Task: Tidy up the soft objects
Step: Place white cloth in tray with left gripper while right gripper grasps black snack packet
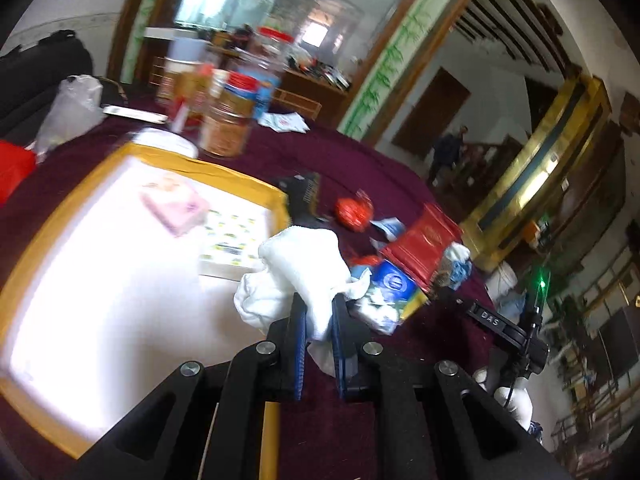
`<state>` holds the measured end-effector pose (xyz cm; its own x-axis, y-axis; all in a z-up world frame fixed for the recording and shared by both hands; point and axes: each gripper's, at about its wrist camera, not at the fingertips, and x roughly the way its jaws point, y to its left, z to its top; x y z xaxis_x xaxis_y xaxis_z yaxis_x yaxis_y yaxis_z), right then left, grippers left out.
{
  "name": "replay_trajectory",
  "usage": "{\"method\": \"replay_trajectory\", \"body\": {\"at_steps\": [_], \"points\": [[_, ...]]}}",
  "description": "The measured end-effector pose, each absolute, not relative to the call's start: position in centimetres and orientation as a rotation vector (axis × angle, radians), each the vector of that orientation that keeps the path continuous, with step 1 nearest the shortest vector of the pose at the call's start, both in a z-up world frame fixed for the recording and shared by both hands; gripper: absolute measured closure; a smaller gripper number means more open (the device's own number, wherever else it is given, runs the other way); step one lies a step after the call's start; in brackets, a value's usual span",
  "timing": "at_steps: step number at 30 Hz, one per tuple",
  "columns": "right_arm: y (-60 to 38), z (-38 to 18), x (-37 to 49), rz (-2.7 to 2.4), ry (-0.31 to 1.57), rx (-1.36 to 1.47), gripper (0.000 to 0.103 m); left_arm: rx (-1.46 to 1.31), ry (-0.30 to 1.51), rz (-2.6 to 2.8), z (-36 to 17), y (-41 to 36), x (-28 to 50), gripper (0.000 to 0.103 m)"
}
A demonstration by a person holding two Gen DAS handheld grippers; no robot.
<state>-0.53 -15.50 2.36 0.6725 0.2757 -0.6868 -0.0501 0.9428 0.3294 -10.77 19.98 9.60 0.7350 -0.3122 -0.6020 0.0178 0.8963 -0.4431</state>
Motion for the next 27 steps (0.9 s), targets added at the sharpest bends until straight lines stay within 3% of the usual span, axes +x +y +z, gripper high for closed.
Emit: {"method": "replay_trajectory", "body": {"at_steps": [9, 13, 19, 27], "points": [[-9.9, 8.7, -2.9, 0.267, 0.735, 0.139, 0.027, -0.514, 0.722, -0.099, 7.5, 27.6, -12.6, 0.093], [-4.7, 11.0, -0.1, 0.373, 0.798, 0.076, 0.026, -0.598, 0.726, -0.095, 5.8, 30.0, -12.8, 0.093], [3.3, 7.5, 9.4, 0.373, 1.007, 0.028, 0.026, -0.635, 0.72, -0.096, 5.5, 32.4, -13.4, 0.093], [7.2, 3.3, 15.8, 0.287, 1.116, 0.032, 0.026, -0.643, 0.724, -0.101, 5.2, 34.4, -13.2, 0.093]]}}
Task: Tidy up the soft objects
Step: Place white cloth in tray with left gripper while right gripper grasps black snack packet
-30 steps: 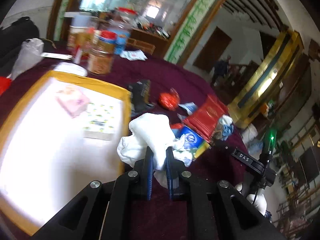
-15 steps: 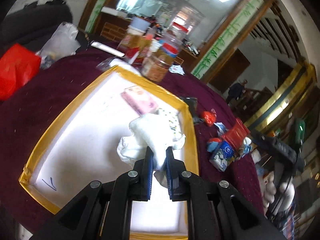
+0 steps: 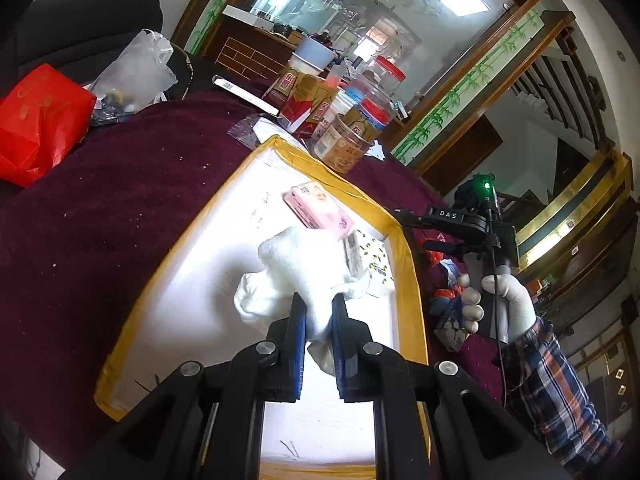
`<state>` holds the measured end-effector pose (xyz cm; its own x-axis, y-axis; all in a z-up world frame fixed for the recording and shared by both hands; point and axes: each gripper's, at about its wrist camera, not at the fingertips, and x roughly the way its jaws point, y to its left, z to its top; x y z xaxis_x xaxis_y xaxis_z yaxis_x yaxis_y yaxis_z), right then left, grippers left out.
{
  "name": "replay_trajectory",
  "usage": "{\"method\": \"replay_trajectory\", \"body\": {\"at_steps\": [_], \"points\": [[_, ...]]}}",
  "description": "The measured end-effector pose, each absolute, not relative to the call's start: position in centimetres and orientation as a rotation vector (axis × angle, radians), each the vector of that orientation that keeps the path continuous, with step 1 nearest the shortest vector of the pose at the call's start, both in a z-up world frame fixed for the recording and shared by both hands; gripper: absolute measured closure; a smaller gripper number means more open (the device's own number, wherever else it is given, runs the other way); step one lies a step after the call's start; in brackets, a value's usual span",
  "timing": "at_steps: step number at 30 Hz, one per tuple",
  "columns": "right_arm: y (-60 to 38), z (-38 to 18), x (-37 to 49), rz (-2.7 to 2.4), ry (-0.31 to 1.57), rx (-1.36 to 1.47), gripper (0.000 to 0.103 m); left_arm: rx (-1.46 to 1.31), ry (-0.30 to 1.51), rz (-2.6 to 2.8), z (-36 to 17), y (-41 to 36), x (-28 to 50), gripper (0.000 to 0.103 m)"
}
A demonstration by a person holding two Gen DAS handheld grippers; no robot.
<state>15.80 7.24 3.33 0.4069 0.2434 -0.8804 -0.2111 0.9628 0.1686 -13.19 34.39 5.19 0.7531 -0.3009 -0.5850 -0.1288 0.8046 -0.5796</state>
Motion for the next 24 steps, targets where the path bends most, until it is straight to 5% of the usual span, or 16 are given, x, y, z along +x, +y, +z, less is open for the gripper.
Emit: {"method": "replay_trajectory", "body": {"at_steps": [7, 9, 12, 24], "points": [[7.7, 1.4, 17.1, 0.285, 1.18, 0.027, 0.028, -0.672, 0.742, -0.111, 4.1, 34.7, -12.6, 0.093], [7.4, 1.1, 17.0, 0.277, 1.173, 0.058, 0.06, -0.662, 0.745, -0.113, 4.3, 34.5, -12.5, 0.093], [7.1, 1.2, 16.6, 0.299, 1.16, 0.062, 0.065, -0.639, 0.748, -0.106, 5.1, 34.5, -12.3, 0.093], [5.1, 10.9, 10.4, 0.431, 0.981, 0.141, 0.065, -0.456, 0.93, -0.053, 5.7, 33.4, -2.4, 0.092]]}}
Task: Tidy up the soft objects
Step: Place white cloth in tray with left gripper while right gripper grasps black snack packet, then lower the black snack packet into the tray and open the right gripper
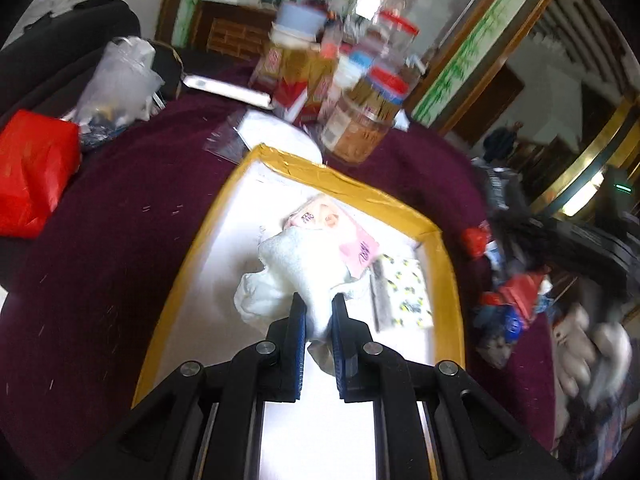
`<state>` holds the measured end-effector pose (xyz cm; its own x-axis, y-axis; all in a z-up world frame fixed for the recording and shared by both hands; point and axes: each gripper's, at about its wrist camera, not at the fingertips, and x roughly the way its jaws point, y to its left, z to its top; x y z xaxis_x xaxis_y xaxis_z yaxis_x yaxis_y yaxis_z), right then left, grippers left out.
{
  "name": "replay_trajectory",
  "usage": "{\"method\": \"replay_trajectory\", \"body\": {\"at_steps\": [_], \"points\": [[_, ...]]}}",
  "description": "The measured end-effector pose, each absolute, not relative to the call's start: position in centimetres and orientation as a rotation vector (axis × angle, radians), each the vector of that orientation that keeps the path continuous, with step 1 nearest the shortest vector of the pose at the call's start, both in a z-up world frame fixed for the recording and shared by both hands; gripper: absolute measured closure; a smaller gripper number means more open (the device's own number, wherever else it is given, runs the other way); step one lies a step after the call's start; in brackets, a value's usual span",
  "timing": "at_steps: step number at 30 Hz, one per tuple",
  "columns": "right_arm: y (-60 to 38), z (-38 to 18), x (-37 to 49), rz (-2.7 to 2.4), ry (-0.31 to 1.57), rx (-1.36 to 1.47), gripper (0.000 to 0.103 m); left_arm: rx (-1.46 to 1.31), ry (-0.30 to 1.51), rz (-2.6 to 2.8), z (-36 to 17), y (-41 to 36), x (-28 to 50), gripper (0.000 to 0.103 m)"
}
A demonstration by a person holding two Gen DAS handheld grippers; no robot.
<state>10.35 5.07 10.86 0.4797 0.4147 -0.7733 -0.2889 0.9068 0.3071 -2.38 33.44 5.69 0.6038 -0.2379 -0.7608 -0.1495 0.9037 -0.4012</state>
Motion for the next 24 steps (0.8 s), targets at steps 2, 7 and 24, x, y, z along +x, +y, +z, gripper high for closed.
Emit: {"method": "replay_trajectory", "body": {"at_steps": [2, 7, 24], "points": [[6.1, 10.7, 9.1, 0.48, 1.003, 0.145, 0.065, -0.437, 0.972, -0.004, 4.5, 33.6, -0.4, 0.092], [9.7, 8.6, 5.9, 0.604, 1.092, 0.149, 0.065, -0.381, 1.011, 0.069, 3.1, 33.9, 1.1, 0.079], [20.7, 1.9, 2.8, 0.723, 1.307, -0.073, 0.065, -0.636, 0.776, -0.011, 6.9, 37.9, -11.3, 0.042]]}}
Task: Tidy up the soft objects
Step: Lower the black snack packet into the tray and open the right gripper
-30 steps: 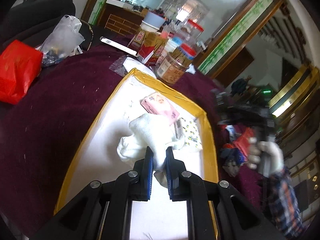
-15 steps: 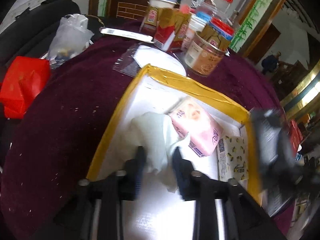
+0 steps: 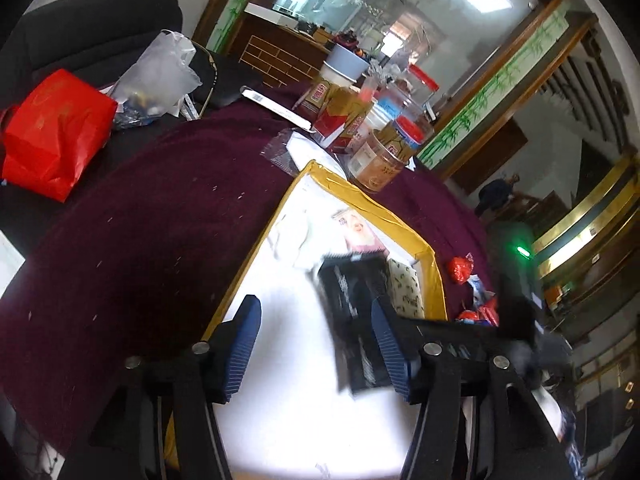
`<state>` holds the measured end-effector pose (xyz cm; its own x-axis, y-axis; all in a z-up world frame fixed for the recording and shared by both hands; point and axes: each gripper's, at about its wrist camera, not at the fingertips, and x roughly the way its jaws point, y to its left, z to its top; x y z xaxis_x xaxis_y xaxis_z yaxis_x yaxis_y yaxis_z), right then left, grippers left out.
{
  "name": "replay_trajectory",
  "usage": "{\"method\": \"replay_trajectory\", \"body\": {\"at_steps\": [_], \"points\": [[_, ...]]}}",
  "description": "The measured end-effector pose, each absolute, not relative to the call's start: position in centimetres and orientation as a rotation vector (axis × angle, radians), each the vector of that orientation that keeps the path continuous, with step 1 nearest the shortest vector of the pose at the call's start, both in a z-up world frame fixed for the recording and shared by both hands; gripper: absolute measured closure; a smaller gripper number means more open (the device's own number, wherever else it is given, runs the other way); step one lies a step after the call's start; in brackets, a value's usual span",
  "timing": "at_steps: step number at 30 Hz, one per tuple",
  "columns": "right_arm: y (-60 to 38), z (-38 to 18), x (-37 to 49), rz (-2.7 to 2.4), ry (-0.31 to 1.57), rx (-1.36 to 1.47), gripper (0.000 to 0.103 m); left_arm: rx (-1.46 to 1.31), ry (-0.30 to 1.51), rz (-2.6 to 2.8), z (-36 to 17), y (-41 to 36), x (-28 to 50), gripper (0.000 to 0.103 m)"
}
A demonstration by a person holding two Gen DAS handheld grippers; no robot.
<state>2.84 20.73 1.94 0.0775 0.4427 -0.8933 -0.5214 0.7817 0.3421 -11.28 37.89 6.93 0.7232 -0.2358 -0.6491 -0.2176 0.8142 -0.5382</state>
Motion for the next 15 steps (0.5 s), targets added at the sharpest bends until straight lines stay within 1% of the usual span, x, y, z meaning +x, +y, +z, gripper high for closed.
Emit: {"method": "replay_trajectory", "body": {"at_steps": [3, 8, 11, 13, 14, 15], "points": [[21.3, 1.0, 4.6, 0.676, 1.326, -0.049, 0.065, -0.673, 0.762, -0.028, 6.7, 38.3, -12.6, 0.042], [21.6, 1.0, 6.2, 0.628, 1.333, 0.04, 0.065, -0.693, 0.728, -0.026, 7.0, 38.5, -14.1, 0.042], [21.9, 0.9, 6.4, 0.633, 1.346, 0.092, 0.062, -0.699, 0.708, -0.018, 7.1, 38.6, -14.8, 0.042], [22.5, 0.8, 6.5, 0.662, 1.357, 0.128, 0.057, -0.7, 0.7, -0.01, 7.2, 38.6, -15.1, 0.042], [22.7, 0.6, 6.6, 0.681, 1.362, 0.146, 0.045, -0.702, 0.699, -0.006, 7.1, 38.7, -15.2, 0.039], [23.0, 0.5, 6.6, 0.699, 1.362, 0.168, 0.035, -0.705, 0.7, -0.003, 7.0, 38.8, -15.3, 0.039]]}}
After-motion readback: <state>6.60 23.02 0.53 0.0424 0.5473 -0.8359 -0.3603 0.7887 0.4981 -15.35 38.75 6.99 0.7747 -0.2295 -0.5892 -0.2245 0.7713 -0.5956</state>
